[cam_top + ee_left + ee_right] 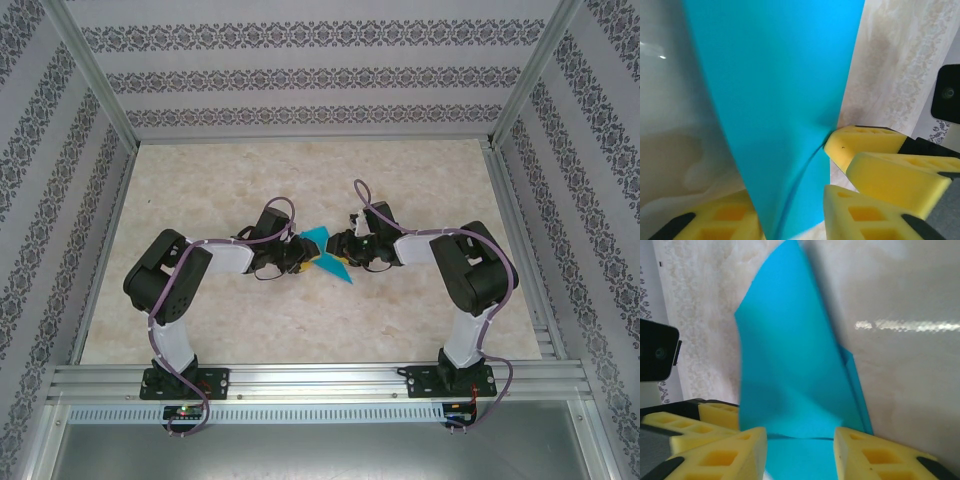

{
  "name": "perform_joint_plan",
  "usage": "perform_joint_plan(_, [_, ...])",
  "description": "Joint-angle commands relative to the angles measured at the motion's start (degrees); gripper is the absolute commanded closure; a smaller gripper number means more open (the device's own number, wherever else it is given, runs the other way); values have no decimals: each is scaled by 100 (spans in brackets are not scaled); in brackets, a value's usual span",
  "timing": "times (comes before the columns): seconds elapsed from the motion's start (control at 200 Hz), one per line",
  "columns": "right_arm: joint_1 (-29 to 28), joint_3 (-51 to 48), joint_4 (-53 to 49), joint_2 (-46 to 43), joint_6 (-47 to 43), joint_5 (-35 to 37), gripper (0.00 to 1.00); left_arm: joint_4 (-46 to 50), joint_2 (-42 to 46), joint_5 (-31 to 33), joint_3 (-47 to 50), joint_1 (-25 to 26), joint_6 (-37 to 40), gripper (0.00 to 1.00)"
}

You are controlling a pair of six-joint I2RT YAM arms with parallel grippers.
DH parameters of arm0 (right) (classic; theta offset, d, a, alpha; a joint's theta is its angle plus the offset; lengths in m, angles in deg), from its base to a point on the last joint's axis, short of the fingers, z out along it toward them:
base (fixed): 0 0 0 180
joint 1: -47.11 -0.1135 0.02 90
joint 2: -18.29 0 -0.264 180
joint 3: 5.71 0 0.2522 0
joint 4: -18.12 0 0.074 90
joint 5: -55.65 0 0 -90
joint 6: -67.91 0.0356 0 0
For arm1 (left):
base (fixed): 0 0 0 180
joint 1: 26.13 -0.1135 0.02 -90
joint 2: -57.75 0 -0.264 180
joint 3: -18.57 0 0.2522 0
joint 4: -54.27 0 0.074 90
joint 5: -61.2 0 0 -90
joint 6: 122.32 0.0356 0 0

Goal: Fold a paper plane with a square sheet of paper (pick it up from the middle)

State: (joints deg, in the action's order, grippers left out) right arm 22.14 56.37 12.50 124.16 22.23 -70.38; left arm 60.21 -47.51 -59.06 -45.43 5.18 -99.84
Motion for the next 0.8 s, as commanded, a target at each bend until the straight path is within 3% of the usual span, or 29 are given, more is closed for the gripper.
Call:
perform_joint_plan(0.0, [43, -76, -237, -243, -457, 369, 52, -267, -53, -72, -156, 77, 101, 77])
perform_joint_plan(0.135, [33, -171, -201, -781, -970, 600, 38, -131, -70, -59, -207, 77, 151, 91])
perform_joint_plan(0.305, [-179, -590, -113, -1550, -2000, 1437, 31, 135, -1, -37, -278, 86, 166, 93])
perform_joint_plan(0.415, [-698, -967, -155, -2035, -2742, 2791, 33, 368, 31, -57, -369, 95, 179, 93])
perform_joint_plan(0.495, [-984, -1262, 90, -2254, -3188, 3298, 33, 529, 54, -67, -439, 103, 178, 92])
perform_joint_plan(0.594, [-1141, -1602, 626, -2307, -3698, 3325, 41, 754, 51, -59, -533, 103, 175, 92])
perform_joint_plan(0.794, [-1597, -1806, 1321, -2162, -4563, 3685, 41, 1041, 65, -130, -685, 106, 121, 91])
